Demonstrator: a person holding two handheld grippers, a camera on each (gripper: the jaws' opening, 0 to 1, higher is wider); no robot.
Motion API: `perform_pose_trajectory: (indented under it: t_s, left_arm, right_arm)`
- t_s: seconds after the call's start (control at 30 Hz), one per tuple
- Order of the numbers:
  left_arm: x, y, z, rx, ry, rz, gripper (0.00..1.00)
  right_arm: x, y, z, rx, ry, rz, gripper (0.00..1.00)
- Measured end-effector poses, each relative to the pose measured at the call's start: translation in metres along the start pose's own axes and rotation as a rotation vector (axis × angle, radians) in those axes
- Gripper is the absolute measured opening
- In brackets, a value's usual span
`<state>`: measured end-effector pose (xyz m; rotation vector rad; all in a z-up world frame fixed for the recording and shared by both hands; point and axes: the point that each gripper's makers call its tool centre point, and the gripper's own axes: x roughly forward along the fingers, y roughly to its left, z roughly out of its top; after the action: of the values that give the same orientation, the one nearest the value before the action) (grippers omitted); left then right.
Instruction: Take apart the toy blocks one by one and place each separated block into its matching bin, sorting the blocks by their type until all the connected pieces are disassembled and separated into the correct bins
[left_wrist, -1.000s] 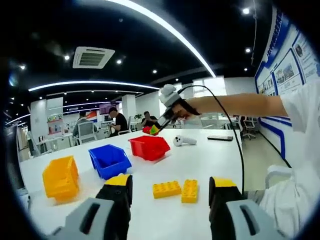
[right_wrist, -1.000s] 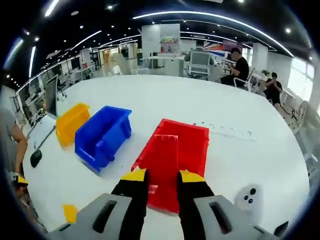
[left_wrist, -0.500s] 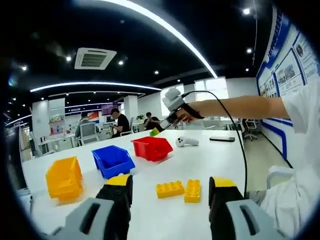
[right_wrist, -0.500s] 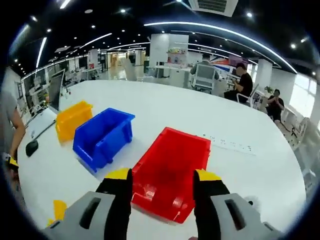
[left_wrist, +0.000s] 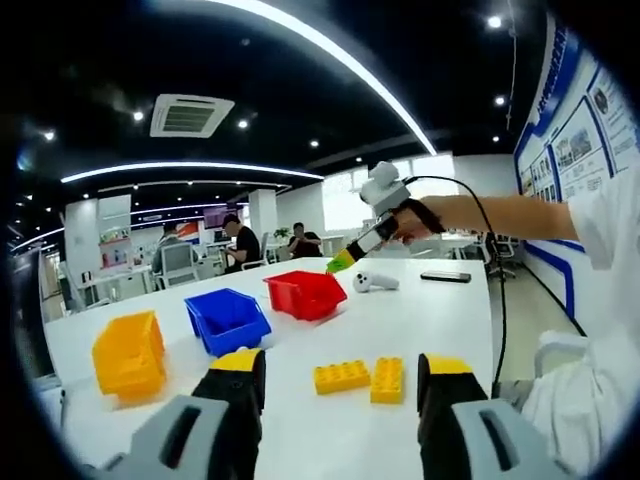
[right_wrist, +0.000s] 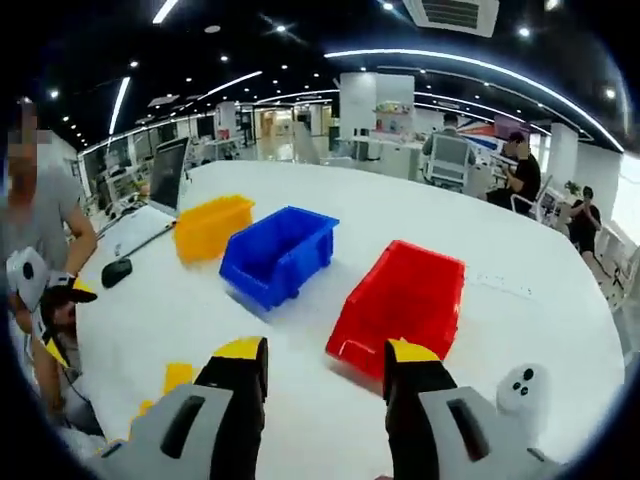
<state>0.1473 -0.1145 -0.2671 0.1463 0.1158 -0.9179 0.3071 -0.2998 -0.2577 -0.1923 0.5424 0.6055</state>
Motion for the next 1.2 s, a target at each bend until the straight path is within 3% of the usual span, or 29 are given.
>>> perform_pose_trajectory:
  t_s: [0.2, 0.4, 0.63, 1.0, 1.2]
  left_arm:
    - [-0.001, -0.001, -0.001, 0.0, 0.001, 0.0, 0.62]
    - [-0.001, -0.002, 0.0, 0.004, 0.002, -0.002, 0.62]
    - [-0.002, 0.0, -0.002, -0.002, 0.003, 0.003, 0.62]
    - [-0.002, 0.0, -0.002, -0.001, 0.004, 0.002, 0.62]
    - [-0.003, 0.001, -0.002, -0.001, 0.002, 0.003, 0.62]
  right_arm:
    - [-0.007, 0.04, -0.011, -0.023, -0.008, 0.087, 0.47]
    - [0.001, 0.07, -0.037, -0.054, 0.037, 0.164, 0.47]
    - [0.011, 0.093, -0.056, -0.067, 0.077, 0.208, 0.47]
    - [0.031, 0.121, -0.065, -0.107, 0.138, 0.27, 0.47]
    - [0.04, 0.139, -0.078, -0.133, 0.177, 0.294, 0.47]
